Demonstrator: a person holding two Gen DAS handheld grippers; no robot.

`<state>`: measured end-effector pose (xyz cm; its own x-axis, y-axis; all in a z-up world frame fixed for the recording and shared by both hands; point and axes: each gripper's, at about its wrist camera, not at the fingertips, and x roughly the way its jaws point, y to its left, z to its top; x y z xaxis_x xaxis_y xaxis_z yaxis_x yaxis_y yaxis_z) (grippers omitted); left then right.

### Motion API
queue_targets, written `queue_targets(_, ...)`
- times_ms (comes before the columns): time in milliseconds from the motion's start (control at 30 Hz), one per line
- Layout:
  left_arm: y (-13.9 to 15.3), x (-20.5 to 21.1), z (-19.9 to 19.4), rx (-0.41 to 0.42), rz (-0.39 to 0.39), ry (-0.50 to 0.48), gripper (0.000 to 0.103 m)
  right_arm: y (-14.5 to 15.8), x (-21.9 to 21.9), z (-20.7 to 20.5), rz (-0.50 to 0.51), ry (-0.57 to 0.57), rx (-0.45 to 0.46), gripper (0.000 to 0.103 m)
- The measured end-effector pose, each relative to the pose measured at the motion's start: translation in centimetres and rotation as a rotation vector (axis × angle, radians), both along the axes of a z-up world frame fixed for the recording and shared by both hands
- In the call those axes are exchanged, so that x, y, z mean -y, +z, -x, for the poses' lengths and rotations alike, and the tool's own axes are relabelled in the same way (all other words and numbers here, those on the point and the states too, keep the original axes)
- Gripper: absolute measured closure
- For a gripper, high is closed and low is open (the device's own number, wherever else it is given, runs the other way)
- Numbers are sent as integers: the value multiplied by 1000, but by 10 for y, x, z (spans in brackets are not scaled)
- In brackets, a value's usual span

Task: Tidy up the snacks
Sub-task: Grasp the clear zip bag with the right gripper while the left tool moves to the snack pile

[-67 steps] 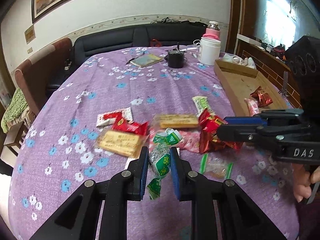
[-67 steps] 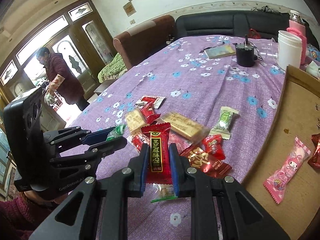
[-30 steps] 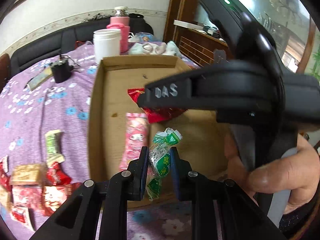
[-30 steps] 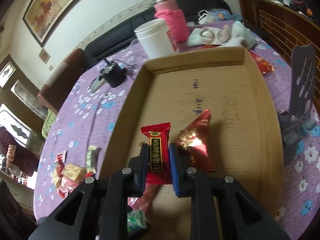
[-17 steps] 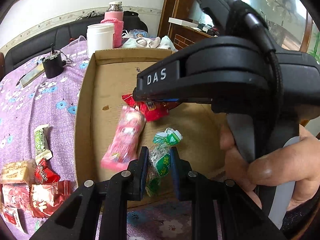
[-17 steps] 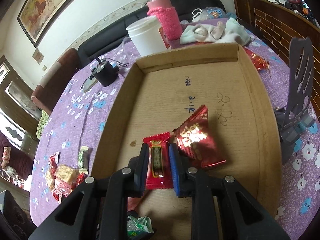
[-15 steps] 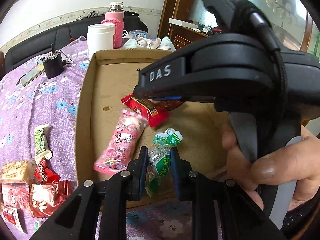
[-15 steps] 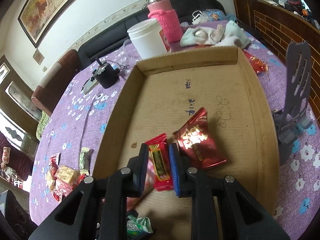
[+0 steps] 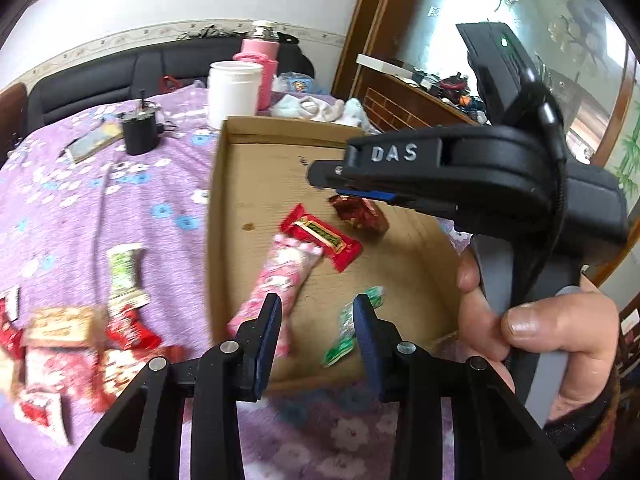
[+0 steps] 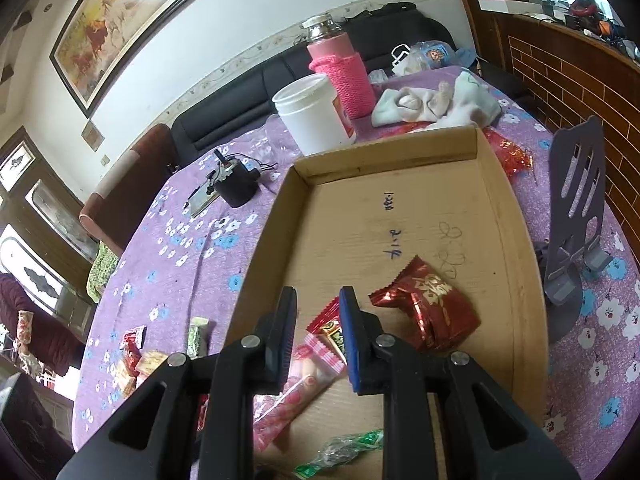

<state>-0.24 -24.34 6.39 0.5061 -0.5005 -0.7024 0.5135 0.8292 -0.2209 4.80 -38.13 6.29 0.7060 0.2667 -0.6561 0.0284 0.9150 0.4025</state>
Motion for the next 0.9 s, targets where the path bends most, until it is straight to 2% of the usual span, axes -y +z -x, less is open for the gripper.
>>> queue_targets(233,13,-53,19,37,-31,72,65,5,-27,4,21,94,31,82)
queue_targets(467,12,-146,36,59,-23,244,64,5,-80,14,-3,295,28,77)
queue_targets(600,-6,-212,32,35,-24,404,64,-2,-129,26,-28,482,-6,72)
queue_targets(700,-25,-248,22,3,-28,529,64,-16,-163,36,-15,572,-53,70)
queue_targets(767,-38,-261,17,-27,-12,567,64,-22,-179,41,22,622,-75,70)
queue_targets(833,-48,-263,15,-41,-7,573,64,-28,-193,47,78,685,-89,70)
queue_targets(900,-52,-264,14,-48,0,572,64,-30,-197,51,107,702,-87,70)
